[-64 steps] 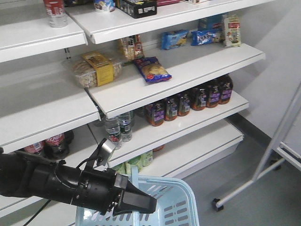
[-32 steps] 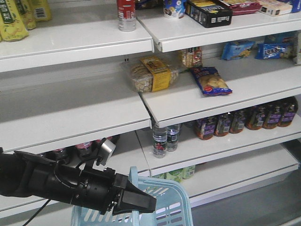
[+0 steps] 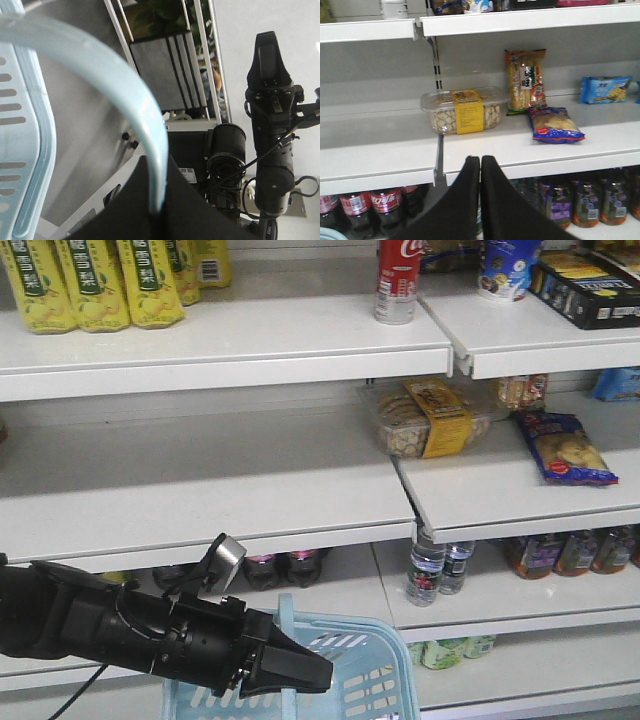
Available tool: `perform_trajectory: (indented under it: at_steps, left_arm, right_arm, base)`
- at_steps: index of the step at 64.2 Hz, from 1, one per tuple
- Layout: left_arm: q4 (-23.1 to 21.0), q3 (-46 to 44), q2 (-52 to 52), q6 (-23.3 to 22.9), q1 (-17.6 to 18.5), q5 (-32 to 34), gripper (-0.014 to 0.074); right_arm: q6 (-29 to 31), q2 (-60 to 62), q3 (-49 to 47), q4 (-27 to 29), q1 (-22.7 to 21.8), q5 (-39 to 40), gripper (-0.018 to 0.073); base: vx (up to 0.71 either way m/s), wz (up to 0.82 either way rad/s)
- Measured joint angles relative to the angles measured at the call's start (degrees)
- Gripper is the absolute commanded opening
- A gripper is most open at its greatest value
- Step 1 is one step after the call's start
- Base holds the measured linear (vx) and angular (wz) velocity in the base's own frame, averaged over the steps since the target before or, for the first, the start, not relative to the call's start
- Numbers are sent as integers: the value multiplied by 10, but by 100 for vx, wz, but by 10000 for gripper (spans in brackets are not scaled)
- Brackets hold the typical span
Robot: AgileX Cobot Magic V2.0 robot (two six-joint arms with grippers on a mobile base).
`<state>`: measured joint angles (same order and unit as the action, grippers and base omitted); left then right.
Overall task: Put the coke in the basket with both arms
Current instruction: 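Drive the base toward the shelf with the red Coca-Cola can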
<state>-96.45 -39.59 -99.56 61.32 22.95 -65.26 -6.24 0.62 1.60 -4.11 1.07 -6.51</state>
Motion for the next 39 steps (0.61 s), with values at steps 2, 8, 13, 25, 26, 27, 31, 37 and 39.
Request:
perform_trajectory:
  at_steps: [2, 8, 13, 25, 26, 27, 31, 37, 39]
  left_arm:
    - [0, 0, 0, 0, 0, 0, -6]
    - [0, 0, 0, 0, 0, 0, -6]
    - [0, 0, 0, 0, 0, 0, -6]
    - [0, 0, 0, 0, 0, 0, -6]
    - [0, 0, 0, 0, 0, 0, -6]
    - [0, 0, 0, 0, 0, 0, -6]
    - [0, 0, 0, 0, 0, 0, -6]
    - [0, 0, 0, 0, 0, 0, -6]
    - [0, 0, 0, 0, 0, 0, -6]
  right_arm:
    - [0, 0, 0, 0, 0, 0, -10]
    - [0, 0, 0, 0, 0, 0, -10]
    - [0, 0, 0, 0, 0, 0, -10]
    - [0, 0, 0, 0, 0, 0, -10]
    - [0, 0, 0, 0, 0, 0, -10]
    - [0, 0, 0, 0, 0, 0, -10]
    - [0, 0, 0, 0, 0, 0, -10]
    - [0, 0, 0, 0, 0, 0, -10]
    - [0, 0, 0, 0, 0, 0, -10]
  base:
    - [9, 36]
    - [9, 34]
    - [8, 31]
    - [7, 26]
    - [5, 18]
    - [5, 17]
    - [4, 14]
    - [3, 8]
    - [2, 5]
